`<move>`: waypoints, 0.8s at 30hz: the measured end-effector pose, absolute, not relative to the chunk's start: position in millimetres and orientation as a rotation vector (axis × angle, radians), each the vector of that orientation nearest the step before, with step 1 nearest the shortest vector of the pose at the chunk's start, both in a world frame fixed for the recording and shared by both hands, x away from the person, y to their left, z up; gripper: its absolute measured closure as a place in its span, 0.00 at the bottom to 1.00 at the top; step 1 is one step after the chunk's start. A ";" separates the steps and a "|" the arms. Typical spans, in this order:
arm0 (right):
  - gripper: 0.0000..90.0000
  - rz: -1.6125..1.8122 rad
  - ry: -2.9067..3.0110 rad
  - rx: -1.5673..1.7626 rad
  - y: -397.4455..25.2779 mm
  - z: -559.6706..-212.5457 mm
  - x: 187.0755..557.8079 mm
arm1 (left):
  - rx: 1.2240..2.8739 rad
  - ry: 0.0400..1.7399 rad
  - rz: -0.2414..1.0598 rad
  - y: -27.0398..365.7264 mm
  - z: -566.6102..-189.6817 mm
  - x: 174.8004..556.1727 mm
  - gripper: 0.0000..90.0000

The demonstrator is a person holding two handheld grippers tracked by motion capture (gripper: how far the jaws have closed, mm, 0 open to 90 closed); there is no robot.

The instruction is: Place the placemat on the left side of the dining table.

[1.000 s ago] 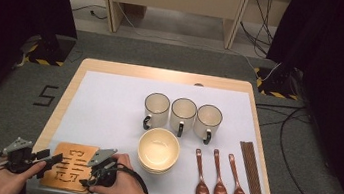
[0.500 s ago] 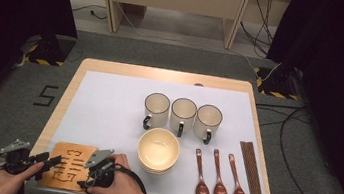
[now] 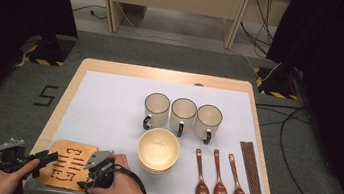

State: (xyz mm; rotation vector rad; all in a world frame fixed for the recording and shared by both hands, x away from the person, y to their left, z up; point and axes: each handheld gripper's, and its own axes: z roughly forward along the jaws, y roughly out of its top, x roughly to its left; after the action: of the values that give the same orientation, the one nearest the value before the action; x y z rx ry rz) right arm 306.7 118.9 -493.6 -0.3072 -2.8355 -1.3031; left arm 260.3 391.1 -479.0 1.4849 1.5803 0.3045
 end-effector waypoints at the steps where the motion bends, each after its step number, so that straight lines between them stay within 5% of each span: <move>1: 0.39 -1.300 -2.832 -0.306 118.5 -493.5 306.8 | 1.456 1.568 0.299 391.1 -476.8 259.6 0.59; 24: 0.40 -1.312 -2.854 -0.273 116.5 -494.5 306.5 | 1.326 1.449 0.135 364.8 -462.0 257.1 0.92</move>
State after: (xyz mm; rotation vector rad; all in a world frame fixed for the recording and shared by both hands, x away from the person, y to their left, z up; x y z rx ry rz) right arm 306.5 116.5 -494.5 -0.2728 -2.8541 -1.3123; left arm 257.1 364.8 -462.0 1.3259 1.4494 0.1353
